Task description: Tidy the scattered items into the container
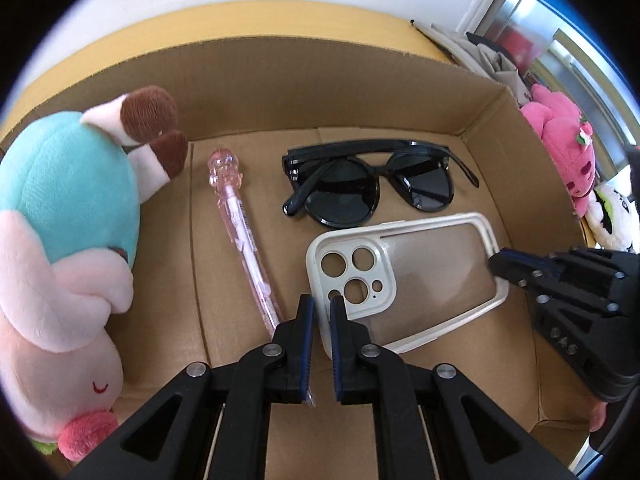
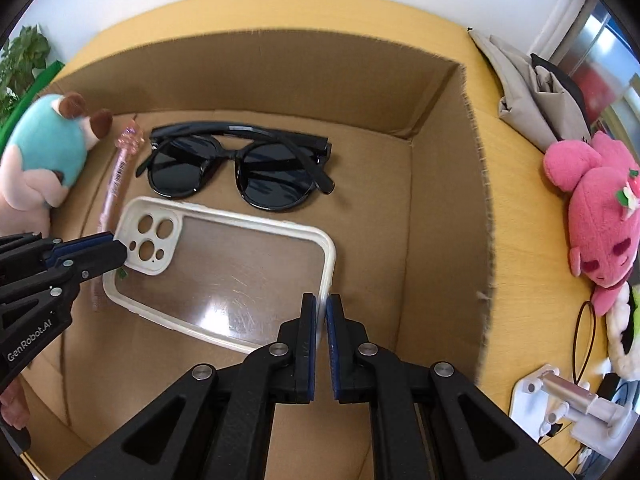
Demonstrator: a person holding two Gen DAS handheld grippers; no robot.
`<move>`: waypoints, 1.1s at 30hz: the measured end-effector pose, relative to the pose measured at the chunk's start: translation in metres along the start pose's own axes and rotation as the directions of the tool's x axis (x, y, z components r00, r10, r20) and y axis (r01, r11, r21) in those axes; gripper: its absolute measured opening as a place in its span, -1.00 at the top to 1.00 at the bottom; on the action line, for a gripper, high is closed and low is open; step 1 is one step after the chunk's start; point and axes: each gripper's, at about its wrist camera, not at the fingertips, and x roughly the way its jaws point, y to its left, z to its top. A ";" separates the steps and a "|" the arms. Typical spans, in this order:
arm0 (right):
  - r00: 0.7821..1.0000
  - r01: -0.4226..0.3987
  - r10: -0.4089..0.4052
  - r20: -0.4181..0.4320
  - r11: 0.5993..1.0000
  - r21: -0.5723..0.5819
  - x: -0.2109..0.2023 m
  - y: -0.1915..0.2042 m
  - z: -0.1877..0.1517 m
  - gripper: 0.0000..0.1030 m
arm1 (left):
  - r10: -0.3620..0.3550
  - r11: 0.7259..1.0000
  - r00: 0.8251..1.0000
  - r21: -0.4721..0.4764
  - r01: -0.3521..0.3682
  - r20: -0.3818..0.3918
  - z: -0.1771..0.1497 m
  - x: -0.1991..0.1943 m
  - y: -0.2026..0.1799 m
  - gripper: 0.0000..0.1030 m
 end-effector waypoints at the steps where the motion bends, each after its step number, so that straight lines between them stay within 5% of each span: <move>1: 1.000 0.004 -0.004 -0.003 1.000 0.001 0.002 0.000 0.000 0.88 | 0.001 1.000 1.000 0.001 -0.001 -0.002 0.001 0.000 0.000 0.86; 8: 1.000 0.015 -0.015 0.012 1.000 0.002 0.002 0.000 0.003 0.87 | -0.006 1.000 1.000 -0.013 0.006 0.000 0.000 0.001 0.003 0.83; 10: 0.999 0.009 -0.009 0.034 1.000 -0.003 0.001 0.001 0.000 0.84 | -0.015 0.999 1.000 -0.037 0.015 0.015 -0.001 -0.001 0.006 0.68; 13: 0.997 -0.020 0.024 0.079 0.998 -0.051 -0.007 0.009 -0.007 0.37 | -0.016 0.998 0.997 -0.059 0.020 0.075 -0.004 -0.014 0.009 0.21; 16: 0.990 -0.025 0.036 0.138 0.996 -0.082 -0.027 0.017 -0.019 -0.02 | 0.046 0.998 0.981 -0.047 -0.037 0.190 -0.011 -0.045 0.005 0.17; 18: 0.982 -0.033 0.044 0.186 0.998 -0.059 -0.041 0.019 -0.029 -0.55 | 0.058 0.998 0.959 -0.040 -0.049 0.278 -0.019 -0.073 0.001 0.03; 20: 0.965 -0.051 0.054 0.258 0.999 -0.016 -0.059 0.018 -0.043 -0.80 | 0.069 0.998 0.931 -0.037 -0.060 0.359 -0.031 -0.102 -0.003 -0.24; 23: 0.933 -0.162 0.145 0.329 0.987 0.023 -0.088 0.015 -0.067 -0.83 | 0.103 0.994 0.873 -0.029 -0.101 0.477 -0.059 -0.150 -0.012 -0.52; 27: 0.860 -0.337 0.276 0.430 0.939 0.072 -0.133 0.016 -0.115 -1.00 | 0.233 0.961 0.779 -0.016 -0.275 0.582 -0.106 -0.191 -0.029 -0.53; 30: 0.840 -0.294 0.232 0.491 0.955 0.051 -0.156 0.027 -0.143 -1.00 | 0.261 0.946 0.749 -0.004 -0.326 0.609 -0.138 -0.208 -0.041 -0.54; 33: 0.837 -0.151 0.124 0.532 0.988 0.008 -0.175 0.050 -0.171 -1.00 | 0.268 0.942 0.723 -0.016 -0.335 0.636 -0.169 -0.224 -0.050 -0.54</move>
